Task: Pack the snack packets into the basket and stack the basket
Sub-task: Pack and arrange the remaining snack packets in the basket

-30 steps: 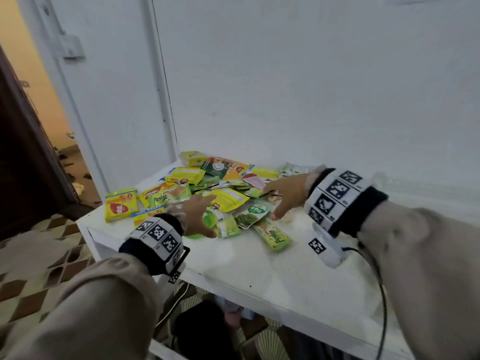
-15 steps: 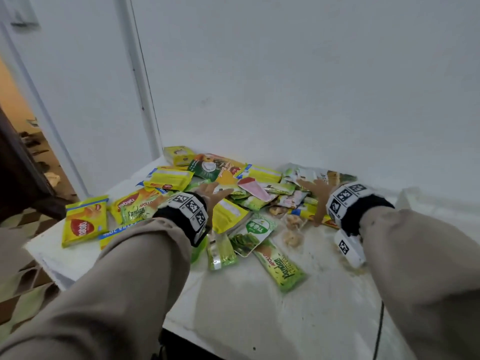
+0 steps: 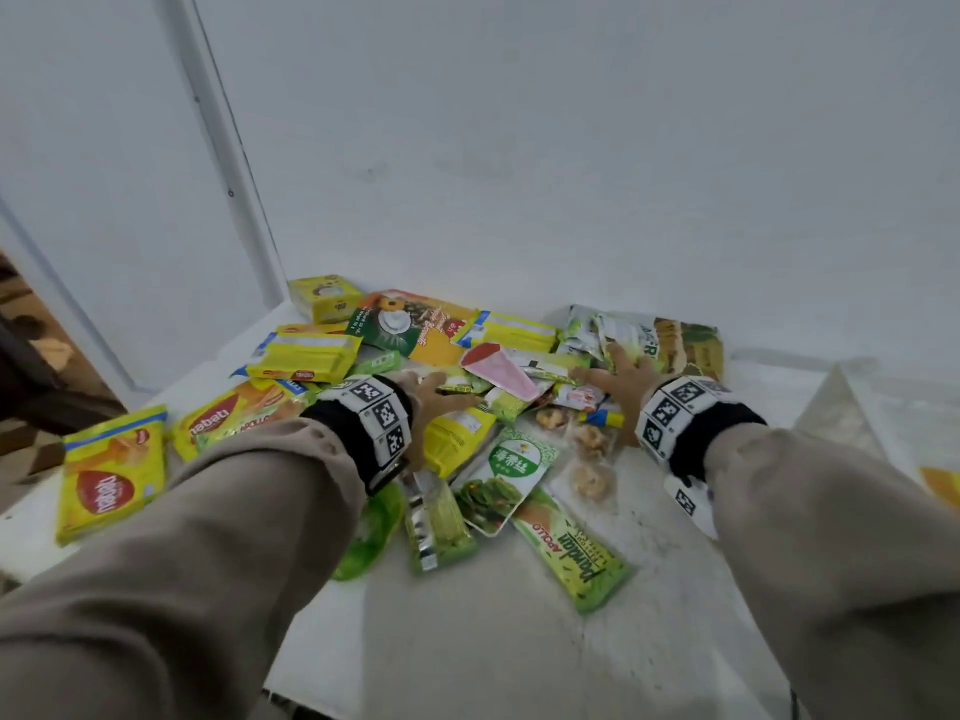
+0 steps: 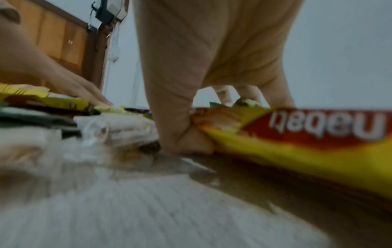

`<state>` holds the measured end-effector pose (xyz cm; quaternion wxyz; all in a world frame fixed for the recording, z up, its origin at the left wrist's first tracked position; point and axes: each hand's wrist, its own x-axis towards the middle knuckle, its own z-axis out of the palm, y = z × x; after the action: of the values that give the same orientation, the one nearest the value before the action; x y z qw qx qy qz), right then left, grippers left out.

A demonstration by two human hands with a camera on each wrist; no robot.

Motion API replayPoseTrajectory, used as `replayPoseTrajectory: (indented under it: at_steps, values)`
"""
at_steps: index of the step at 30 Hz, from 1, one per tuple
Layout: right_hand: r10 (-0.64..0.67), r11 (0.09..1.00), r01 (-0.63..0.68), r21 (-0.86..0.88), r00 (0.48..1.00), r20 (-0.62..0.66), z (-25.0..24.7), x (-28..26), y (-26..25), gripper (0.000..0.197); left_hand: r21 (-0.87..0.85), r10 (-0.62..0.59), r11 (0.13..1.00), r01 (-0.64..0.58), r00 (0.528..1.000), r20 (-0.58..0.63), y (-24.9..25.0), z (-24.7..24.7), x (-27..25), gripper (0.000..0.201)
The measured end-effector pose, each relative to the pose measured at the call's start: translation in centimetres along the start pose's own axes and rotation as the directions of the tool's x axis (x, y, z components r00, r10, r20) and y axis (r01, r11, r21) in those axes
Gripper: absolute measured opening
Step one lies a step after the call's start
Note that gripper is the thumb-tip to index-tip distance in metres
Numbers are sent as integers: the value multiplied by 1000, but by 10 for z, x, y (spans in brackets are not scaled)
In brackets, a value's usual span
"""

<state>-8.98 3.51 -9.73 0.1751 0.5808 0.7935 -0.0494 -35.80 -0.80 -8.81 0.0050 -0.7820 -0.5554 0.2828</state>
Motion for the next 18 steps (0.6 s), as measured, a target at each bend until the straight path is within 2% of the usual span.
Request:
replayPoseTrajectory:
  at_steps: [3,7,10,13,18]
  values:
    - [35,999,-37,-25,996,-86,5,5,-1,69,-18,4,1000,-3,1000,12,1,5,3,109]
    - [63,993,-73,-90,992,-109,8,7,0,83,-19,17,1000,-18,998,-57,2,12,3,104]
    - [53,986,-74,-150,989,-142,8,9,-3,84,-8,58,998,-59,993,-99,-3,11,3,106]
    - [28,988,-48,-147,991,-134,9,14,-4,75,-49,55,997,-62,989,-134,-7,15,6,107]
    - [47,982,-75,-176,986,-159,6,13,-10,57,-64,57,996,-68,986,-158,0,18,8,104]
